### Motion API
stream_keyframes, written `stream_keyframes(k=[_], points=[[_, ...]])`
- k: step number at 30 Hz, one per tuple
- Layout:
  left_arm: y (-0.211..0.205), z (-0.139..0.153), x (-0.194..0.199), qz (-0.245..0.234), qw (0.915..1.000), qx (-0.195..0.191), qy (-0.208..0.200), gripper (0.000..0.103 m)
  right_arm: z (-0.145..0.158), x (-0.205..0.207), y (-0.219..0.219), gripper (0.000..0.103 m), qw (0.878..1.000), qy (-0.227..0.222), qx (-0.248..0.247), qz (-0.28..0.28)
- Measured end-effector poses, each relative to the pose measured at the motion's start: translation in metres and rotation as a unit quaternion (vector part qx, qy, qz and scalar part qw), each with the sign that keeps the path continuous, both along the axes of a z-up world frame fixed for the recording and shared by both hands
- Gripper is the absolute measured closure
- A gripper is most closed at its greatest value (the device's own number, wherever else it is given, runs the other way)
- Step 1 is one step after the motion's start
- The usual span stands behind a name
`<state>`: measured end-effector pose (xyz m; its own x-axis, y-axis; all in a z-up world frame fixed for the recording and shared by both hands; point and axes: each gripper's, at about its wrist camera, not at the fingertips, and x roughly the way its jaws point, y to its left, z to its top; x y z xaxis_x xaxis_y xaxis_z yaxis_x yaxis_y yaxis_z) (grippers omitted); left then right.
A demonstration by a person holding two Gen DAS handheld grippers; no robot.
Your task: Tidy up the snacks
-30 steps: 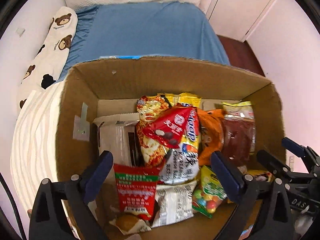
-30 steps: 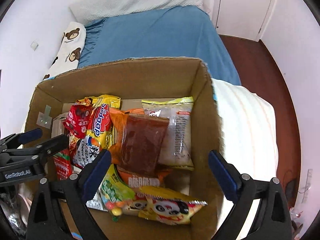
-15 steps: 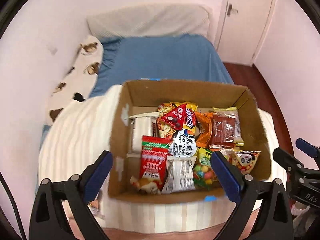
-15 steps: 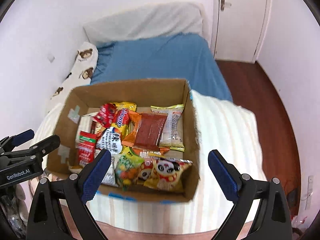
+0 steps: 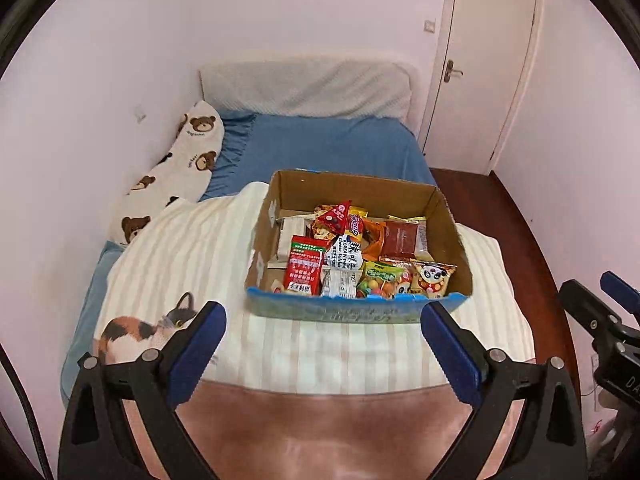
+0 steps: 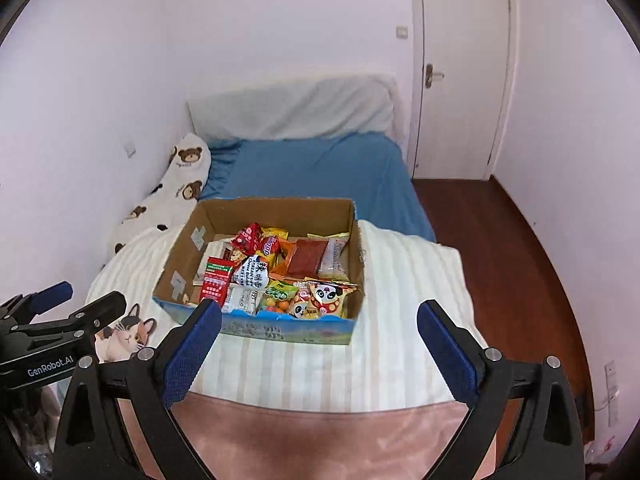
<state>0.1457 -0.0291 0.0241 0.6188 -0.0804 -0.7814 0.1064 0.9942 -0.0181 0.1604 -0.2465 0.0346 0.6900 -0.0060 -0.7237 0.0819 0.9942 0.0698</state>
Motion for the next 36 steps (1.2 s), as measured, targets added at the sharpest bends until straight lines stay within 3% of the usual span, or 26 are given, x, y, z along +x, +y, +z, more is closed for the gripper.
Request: stream_keyframes(k=[9, 17, 28, 36], points=[[0.008, 0.030, -0.064, 0.011, 0.9996, 0.012, -0.023, 0.003, 0.048, -0.075, 0.001, 0.002, 0.999, -0.048, -0.006, -0.007], [0.012, 0.049, -0.088, 0.022, 0.9989, 0.009, -0.039, 0.003, 0.068, -0.106, 0.016, 0.000, 0.998, -0.064, -0.007, 0.015], [0.014, 0.059, -0.092, 0.024, 0.9980, 0.013, -0.057, 0.003, 0.067, -0.106, 0.025, 0.000, 0.998, -0.061, -0.003, 0.023], [0.015, 0.035, -0.059, 0.030, 0.9988, 0.016, -0.036, 0.000, 0.045, -0.079, 0.021, 0.000, 0.999, -0.048, 0.007, 0.008]])
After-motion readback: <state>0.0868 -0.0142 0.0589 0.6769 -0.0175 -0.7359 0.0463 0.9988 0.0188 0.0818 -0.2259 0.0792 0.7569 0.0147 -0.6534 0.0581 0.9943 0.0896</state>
